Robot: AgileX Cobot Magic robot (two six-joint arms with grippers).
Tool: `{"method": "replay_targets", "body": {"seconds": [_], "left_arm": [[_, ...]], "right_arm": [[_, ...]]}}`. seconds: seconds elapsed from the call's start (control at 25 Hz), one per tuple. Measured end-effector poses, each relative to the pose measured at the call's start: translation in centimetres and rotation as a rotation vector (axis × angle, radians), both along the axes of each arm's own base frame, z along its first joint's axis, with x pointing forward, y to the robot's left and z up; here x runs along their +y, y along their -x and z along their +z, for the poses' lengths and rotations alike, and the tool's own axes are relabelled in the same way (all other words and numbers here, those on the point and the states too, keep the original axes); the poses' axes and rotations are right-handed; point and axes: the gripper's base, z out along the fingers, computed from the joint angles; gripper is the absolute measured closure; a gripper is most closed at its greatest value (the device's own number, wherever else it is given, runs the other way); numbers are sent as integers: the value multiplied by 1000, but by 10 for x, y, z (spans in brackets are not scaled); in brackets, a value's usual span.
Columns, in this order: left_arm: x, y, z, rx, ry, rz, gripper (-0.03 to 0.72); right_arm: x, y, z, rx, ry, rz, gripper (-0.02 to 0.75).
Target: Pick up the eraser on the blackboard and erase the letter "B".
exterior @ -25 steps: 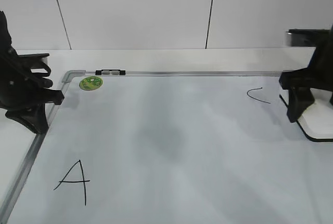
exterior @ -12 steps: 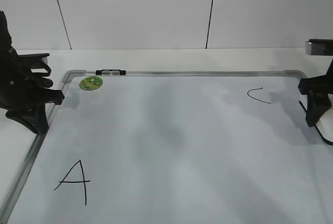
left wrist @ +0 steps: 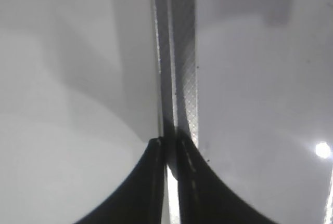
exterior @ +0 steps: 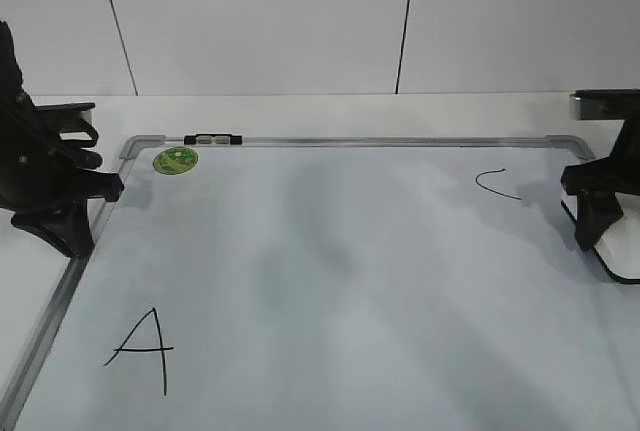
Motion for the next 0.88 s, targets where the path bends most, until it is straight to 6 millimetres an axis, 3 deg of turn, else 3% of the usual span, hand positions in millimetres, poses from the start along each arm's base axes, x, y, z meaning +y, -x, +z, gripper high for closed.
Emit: {"method": "replay_targets", "body": {"seconds": [0.68,0.88], "left_arm": [[0,0,0,0,0,0,653],[0,0,0,0,0,0,652]], "right_arm": [[-3,-4,0,-49,14,13,195],[-3,-8,-17,-7,14,13,195]]}}
